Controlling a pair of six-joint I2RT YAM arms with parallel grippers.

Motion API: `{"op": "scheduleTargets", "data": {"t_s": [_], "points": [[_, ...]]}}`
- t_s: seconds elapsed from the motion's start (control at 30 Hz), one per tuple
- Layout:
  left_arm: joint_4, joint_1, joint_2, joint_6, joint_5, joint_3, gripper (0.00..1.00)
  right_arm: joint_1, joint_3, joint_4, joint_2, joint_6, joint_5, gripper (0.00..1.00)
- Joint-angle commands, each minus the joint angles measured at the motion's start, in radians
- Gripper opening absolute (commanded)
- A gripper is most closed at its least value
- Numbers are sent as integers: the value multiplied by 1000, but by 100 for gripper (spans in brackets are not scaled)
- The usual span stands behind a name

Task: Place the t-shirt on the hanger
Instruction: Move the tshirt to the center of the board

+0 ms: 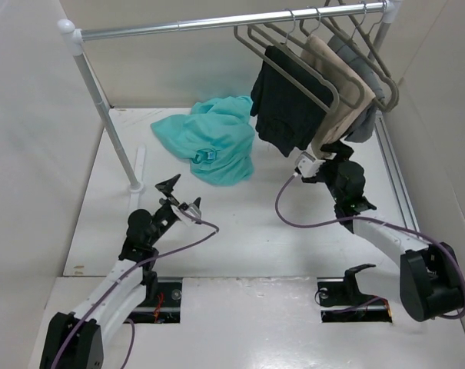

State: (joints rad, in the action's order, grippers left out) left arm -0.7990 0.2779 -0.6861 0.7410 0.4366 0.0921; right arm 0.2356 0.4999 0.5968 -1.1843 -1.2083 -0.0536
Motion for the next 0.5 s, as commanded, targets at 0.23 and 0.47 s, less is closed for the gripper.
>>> {"op": "scheduleTargets", "data": {"t_s": [0.23, 0.47], "points": [[202, 60, -15, -92, -148, 164, 99, 200, 156, -560, 58, -143, 225, 100], [221, 79, -47, -198, -277, 173, 94, 453, 247, -695, -106, -244, 215, 100]]}}
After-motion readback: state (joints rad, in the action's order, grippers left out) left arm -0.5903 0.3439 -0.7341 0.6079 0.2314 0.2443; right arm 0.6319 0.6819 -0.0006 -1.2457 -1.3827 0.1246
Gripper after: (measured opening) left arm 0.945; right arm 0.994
